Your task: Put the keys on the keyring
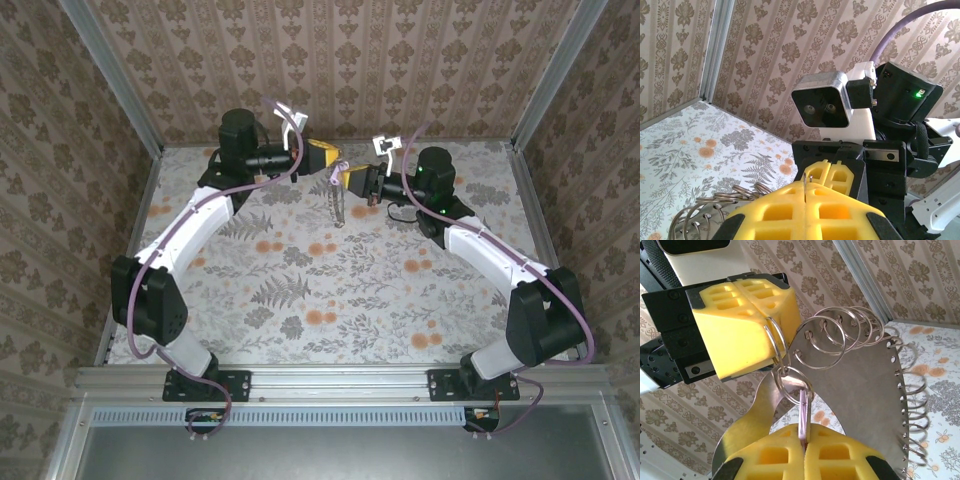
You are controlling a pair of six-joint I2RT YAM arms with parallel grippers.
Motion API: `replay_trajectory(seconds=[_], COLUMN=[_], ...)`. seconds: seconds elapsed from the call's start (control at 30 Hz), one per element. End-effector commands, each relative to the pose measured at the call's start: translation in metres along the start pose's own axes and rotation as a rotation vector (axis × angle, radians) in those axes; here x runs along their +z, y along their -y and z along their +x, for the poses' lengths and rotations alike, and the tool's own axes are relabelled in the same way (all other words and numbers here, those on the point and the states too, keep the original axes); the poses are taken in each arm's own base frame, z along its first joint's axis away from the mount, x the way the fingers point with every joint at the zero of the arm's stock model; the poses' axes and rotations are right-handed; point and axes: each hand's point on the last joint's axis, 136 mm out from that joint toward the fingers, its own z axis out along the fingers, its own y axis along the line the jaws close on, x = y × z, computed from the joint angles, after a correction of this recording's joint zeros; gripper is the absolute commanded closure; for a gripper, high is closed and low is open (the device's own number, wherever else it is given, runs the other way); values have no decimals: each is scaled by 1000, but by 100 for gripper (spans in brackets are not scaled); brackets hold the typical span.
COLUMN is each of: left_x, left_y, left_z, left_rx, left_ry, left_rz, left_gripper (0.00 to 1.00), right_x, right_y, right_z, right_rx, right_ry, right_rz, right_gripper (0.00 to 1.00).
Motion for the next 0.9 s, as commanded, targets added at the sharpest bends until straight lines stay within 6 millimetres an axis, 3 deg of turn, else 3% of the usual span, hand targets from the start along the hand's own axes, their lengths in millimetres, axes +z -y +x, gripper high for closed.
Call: replay_trajectory(seconds=[0.0, 0.13, 0.37, 0.4, 0.5, 0.53, 0.73, 0.87], left_x=[1, 3, 4, 4, 4, 4, 4, 4], left_y=[33, 31, 28, 28, 27, 27, 22, 21], left_z=[-22, -19, -17, -18, -18, -18, -19, -21], left_rx=[85, 81, 76, 76, 75, 73, 63, 54], left_ry=[57, 56, 60, 61, 66, 67, 81, 94], left_rz=[37, 32, 21, 20, 14, 12, -12, -12], left_gripper=[100, 100, 100, 100, 100, 100, 100, 100], right_x=[6, 10, 8, 6, -3, -6, -35, -50], right_y=[-22, -30, -23, -23, -20, -19, -26, -35], right_z=[-2, 3, 10, 9, 7, 7, -4, -23], right_rx=[-30, -42, -35, -35, -30, -29, -48, -70], right_ry=[-12, -45, -62, -59, -49, -47, 8, 84], right_rz=[-56, -75, -43, -35, -7, 2, 46, 75], right_gripper=[100, 100, 100, 98, 71, 66, 64, 64])
